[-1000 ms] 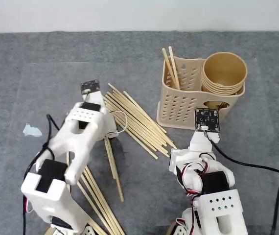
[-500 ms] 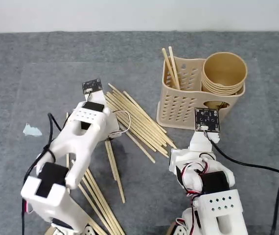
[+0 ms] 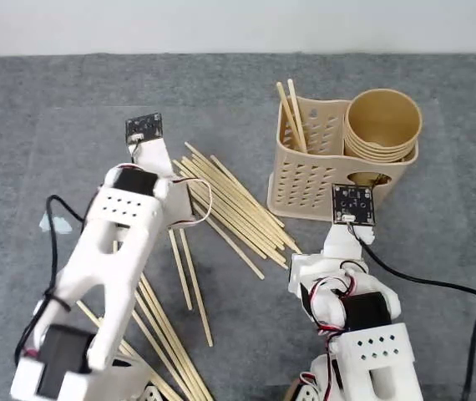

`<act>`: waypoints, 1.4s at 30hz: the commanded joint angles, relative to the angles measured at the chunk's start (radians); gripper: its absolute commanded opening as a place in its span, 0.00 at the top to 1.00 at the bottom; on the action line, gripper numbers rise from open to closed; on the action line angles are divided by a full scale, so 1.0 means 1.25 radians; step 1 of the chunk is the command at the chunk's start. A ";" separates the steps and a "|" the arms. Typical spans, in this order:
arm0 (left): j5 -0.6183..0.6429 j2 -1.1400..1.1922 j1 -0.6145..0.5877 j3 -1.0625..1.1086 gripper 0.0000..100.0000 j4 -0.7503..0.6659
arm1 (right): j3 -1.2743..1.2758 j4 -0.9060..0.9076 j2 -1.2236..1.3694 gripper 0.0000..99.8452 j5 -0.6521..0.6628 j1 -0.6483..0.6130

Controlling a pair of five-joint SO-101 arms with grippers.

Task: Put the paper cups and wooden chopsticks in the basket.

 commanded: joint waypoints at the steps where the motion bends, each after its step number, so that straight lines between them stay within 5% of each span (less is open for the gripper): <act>1: -0.028 -0.123 -0.047 -0.010 0.98 0.039 | -0.018 -0.045 -0.012 0.99 0.010 -0.047; 14: -0.055 -0.491 -0.232 0.310 0.99 -0.098 | -0.139 -0.063 0.050 0.99 0.161 -0.220; 28: -0.061 -0.500 -0.248 0.379 0.99 -0.110 | -0.529 -0.071 0.715 0.98 0.200 -0.288; 34: -0.058 -0.497 -0.406 0.451 0.99 -0.257 | -0.701 -0.071 0.942 0.83 0.200 -0.303; 42: -0.056 -0.498 -0.389 0.474 0.99 -0.285 | -0.896 -0.069 1.148 0.80 0.201 -0.357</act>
